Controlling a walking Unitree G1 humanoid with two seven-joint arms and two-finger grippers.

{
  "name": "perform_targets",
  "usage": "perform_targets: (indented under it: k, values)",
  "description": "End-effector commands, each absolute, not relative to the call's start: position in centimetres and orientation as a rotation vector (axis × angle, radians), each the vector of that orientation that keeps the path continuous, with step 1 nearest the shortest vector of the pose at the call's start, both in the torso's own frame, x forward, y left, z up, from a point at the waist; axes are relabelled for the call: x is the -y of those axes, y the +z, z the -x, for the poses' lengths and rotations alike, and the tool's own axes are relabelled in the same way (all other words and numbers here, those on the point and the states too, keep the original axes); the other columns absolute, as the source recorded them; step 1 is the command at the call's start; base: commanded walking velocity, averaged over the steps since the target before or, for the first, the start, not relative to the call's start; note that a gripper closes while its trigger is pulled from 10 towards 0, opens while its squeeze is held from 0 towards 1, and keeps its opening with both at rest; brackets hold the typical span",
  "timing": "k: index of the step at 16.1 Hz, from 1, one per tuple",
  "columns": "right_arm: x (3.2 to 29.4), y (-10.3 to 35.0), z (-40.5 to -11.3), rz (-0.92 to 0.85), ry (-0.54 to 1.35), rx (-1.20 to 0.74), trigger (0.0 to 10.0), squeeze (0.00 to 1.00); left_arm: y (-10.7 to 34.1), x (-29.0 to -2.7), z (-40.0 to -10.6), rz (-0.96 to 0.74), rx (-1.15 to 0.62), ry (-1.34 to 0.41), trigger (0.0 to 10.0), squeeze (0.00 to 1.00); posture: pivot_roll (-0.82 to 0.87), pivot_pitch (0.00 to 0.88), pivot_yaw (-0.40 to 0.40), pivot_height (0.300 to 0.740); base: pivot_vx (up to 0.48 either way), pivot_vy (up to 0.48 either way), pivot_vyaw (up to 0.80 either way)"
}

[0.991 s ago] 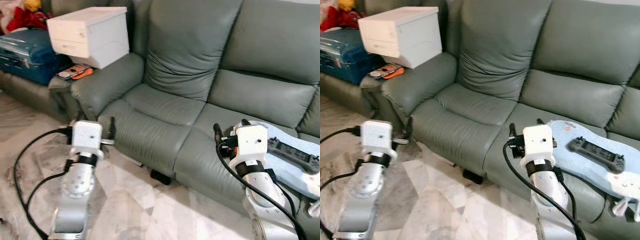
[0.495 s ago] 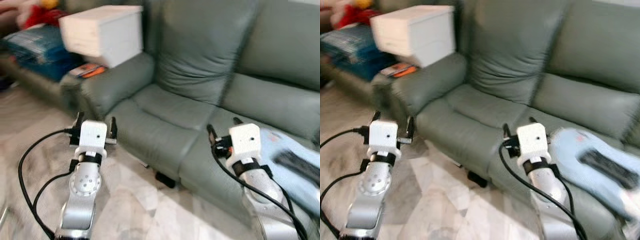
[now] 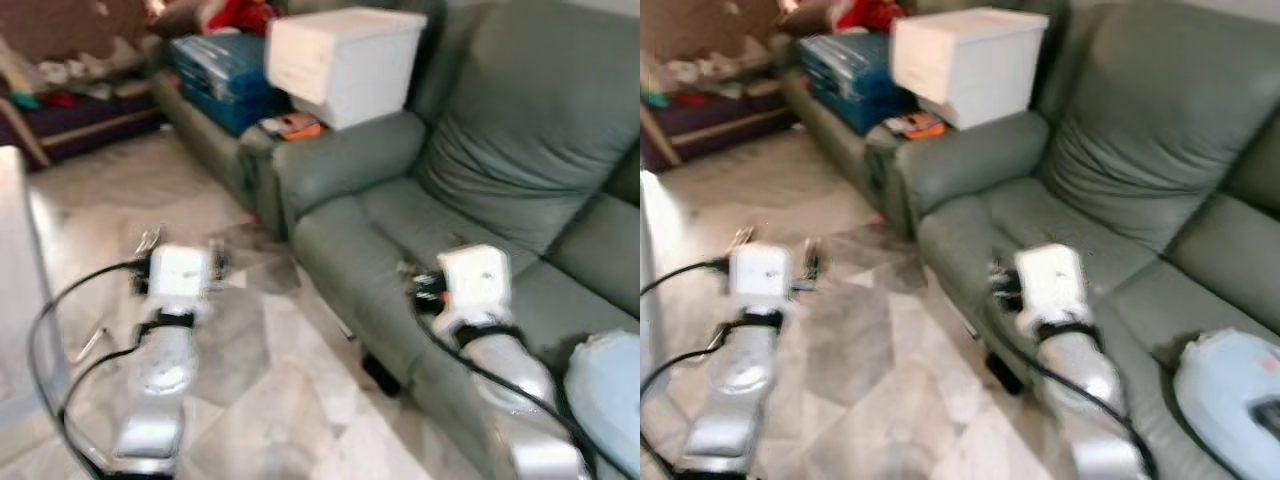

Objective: Picking trash to rubbish bin

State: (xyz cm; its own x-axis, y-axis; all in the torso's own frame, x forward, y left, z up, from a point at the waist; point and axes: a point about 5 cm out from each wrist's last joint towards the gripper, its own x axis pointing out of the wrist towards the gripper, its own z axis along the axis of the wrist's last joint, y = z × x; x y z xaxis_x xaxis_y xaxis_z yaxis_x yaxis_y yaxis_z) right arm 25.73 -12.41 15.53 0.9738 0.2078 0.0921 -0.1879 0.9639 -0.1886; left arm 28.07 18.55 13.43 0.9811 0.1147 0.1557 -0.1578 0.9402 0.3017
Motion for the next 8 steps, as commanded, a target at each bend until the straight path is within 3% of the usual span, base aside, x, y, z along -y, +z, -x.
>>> perform_targets:
  k: [1, 2, 8]
  values:
    - [13.1, 15.5, -25.7, 0.191, 0.183, 0.108, 10.0, 0.00, 13.4, -18.0, -28.1, -0.312, 0.138, 0.130, 10.0, 0.00, -0.11, 0.009, -0.009, 0.740, 0.000, 0.000, 0.80]
    - [13.1, 15.5, -25.7, 0.191, 0.183, 0.109, 10.0, 0.00, 13.0, -17.7, -28.1, -0.259, 0.096, 0.053, 10.0, 0.00, -0.11, 0.009, -0.009, 0.740, 0.000, 0.000, 0.80]
    - [13.3, 15.5, -25.6, 0.192, 0.178, 0.109, 10.0, 0.00, 12.3, -18.3, -27.5, -0.255, 0.074, 0.078, 10.0, 0.00, -0.11, 0.014, -0.009, 0.740, 0.000, 0.000, 0.80]
